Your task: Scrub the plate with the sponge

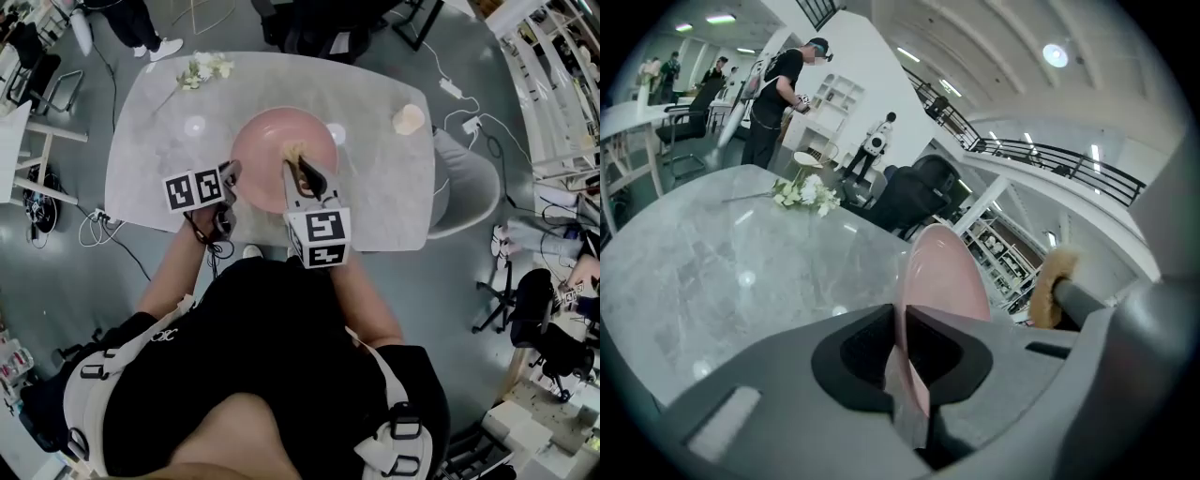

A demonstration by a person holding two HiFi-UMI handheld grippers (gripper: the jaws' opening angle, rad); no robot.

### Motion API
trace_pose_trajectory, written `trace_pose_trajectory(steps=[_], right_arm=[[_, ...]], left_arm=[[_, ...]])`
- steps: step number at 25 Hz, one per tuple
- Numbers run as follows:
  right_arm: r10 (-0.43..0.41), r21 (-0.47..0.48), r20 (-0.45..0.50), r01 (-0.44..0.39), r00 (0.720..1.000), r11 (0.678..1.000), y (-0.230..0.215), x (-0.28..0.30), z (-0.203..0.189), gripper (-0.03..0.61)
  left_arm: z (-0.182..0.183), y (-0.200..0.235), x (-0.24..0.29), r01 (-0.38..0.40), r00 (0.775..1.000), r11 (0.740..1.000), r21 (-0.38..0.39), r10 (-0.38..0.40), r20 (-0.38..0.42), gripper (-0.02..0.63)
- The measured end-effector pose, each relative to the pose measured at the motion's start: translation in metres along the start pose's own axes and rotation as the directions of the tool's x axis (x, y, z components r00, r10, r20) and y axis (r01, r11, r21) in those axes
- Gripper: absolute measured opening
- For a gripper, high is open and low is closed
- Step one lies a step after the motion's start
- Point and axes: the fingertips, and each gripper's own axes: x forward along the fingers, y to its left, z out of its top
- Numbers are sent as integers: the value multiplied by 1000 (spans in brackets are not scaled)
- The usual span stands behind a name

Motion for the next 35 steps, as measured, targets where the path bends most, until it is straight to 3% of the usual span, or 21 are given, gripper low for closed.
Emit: trace_pose_trajectory(steps=[6, 13, 17, 22, 30, 35], right_arm=[[71, -27, -31, -72, 997, 997, 20, 19, -1, 61], [82, -44, -140, -89, 987, 995, 26, 38, -18, 61], [52, -24, -201, -58, 978, 998, 21, 46, -23, 61], [39, -13, -210, -43, 977, 999, 17, 49, -20, 61], [-70, 13, -192, 73, 979, 997, -25, 48, -6, 61], [-137, 23, -176, 144, 975, 989, -49, 41, 1, 61]], left_arm=[[2, -48, -15, 48, 999, 993, 110, -49, 5, 28], [5, -67, -19, 78, 997, 984, 160, -80, 8, 28], [6, -82, -22, 113, 993, 970, 215, -118, 8, 28], [7, -85, -24, 114, 992, 954, 277, -122, 12, 34], [9, -91, -27, 126, 991, 947, 296, -135, 9, 37], [11, -97, -32, 178, 982, 945, 274, -189, 12, 41]])
